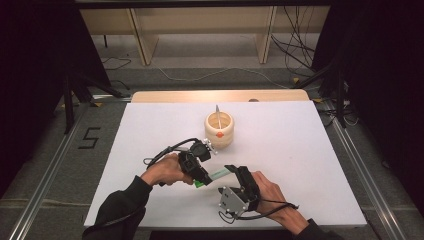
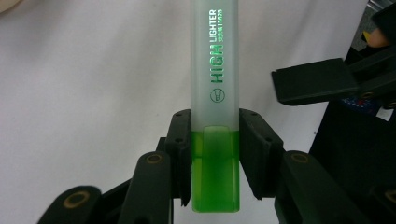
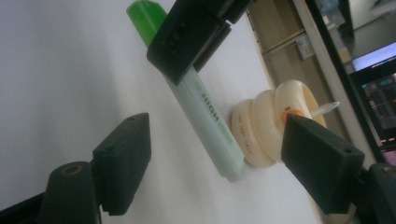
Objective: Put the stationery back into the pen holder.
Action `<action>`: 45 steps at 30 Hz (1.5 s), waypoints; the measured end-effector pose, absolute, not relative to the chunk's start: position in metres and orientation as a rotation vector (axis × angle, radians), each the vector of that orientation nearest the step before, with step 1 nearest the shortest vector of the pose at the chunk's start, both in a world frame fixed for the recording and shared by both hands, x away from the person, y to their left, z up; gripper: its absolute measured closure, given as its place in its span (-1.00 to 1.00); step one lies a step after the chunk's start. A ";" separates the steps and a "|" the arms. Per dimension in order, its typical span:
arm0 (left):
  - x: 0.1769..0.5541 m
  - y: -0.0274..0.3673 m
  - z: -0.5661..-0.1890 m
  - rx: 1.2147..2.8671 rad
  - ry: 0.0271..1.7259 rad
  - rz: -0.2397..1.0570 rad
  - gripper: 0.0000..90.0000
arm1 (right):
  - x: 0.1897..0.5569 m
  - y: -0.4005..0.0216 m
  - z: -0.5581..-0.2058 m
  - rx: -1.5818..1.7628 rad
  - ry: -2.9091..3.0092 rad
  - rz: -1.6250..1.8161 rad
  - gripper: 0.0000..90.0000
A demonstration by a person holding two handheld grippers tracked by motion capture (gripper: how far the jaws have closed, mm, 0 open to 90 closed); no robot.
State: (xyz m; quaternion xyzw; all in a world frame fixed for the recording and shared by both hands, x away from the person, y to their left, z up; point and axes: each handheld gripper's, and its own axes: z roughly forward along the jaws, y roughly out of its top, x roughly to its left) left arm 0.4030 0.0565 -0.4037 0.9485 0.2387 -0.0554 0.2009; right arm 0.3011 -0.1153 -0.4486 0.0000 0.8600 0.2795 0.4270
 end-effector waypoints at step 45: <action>0.394 0.042 -0.403 2.653 0.605 -0.265 0.48 | 0.286 -0.100 -0.476 -0.309 1.952 0.422 0.44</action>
